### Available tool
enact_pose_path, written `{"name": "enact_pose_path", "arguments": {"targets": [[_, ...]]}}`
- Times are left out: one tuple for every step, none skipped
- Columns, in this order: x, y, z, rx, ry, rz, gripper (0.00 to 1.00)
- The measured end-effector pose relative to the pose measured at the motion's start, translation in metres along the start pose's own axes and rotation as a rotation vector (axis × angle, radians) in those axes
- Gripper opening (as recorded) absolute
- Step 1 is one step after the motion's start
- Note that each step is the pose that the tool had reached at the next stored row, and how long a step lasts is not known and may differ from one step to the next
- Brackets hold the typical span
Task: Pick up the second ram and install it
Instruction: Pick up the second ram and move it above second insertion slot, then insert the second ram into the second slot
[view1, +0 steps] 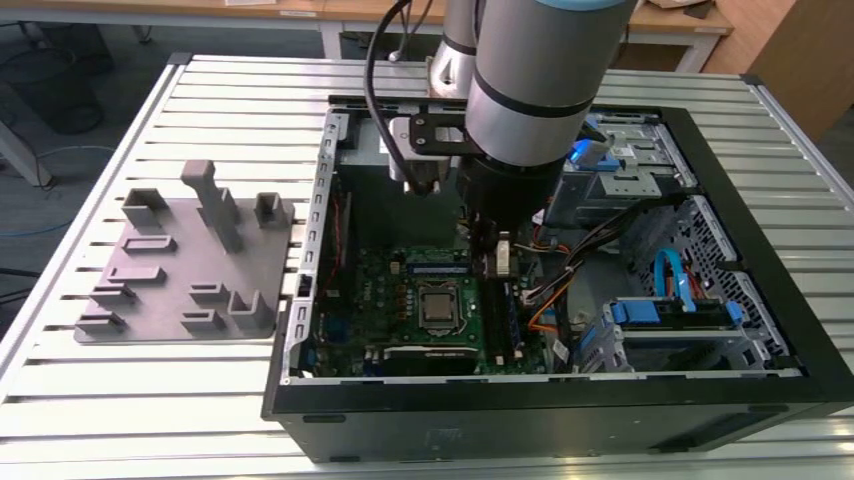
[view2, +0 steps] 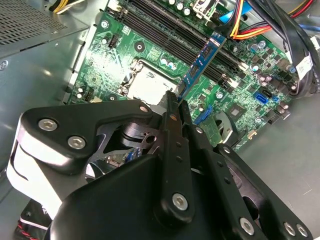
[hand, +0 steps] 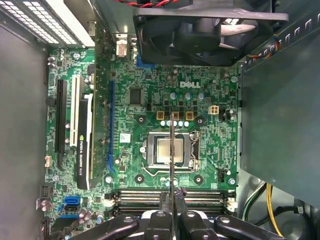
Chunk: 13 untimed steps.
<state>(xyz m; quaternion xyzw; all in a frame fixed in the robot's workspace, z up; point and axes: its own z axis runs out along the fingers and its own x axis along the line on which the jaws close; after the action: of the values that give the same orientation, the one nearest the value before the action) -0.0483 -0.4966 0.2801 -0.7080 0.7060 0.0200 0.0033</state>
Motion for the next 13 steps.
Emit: {"name": "enact_pose_path", "arguments": {"targets": [[0.0000,0.0000,0.0000,0.0000,0.0001,0.000,0.14],[0.0000,0.0000,-0.0001,0.0000,0.0001,0.000,0.14],[0.0000,0.0000,-0.0001,0.0000,0.0001,0.000,0.14],[0.0000,0.0000,-0.0001,0.0000,0.0001,0.000,0.14],[0.0000,0.0000,-0.0001,0.0000,0.0001,0.000,0.14],[0.0000,0.0000,-0.0002,-0.0001,0.0001,0.000,0.14],[0.0000,0.0000,-0.0002,0.0000,0.0001,0.000,0.14],[0.0000,0.0000,-0.0002,0.0000,0.0001,0.000,0.14],[0.0000,0.0000,-0.0002,-0.0001,0.0001,0.000,0.14],[0.0000,0.0000,-0.0002,0.0000,0.0001,0.000,0.14],[0.0000,0.0000,-0.0002,0.0000,0.0000,0.002,0.14],[0.0000,0.0000,-0.0002,0.0001,0.0000,0.005,0.14],[0.0000,0.0000,-0.0002,0.0003,-0.0001,0.011,0.14]]}}
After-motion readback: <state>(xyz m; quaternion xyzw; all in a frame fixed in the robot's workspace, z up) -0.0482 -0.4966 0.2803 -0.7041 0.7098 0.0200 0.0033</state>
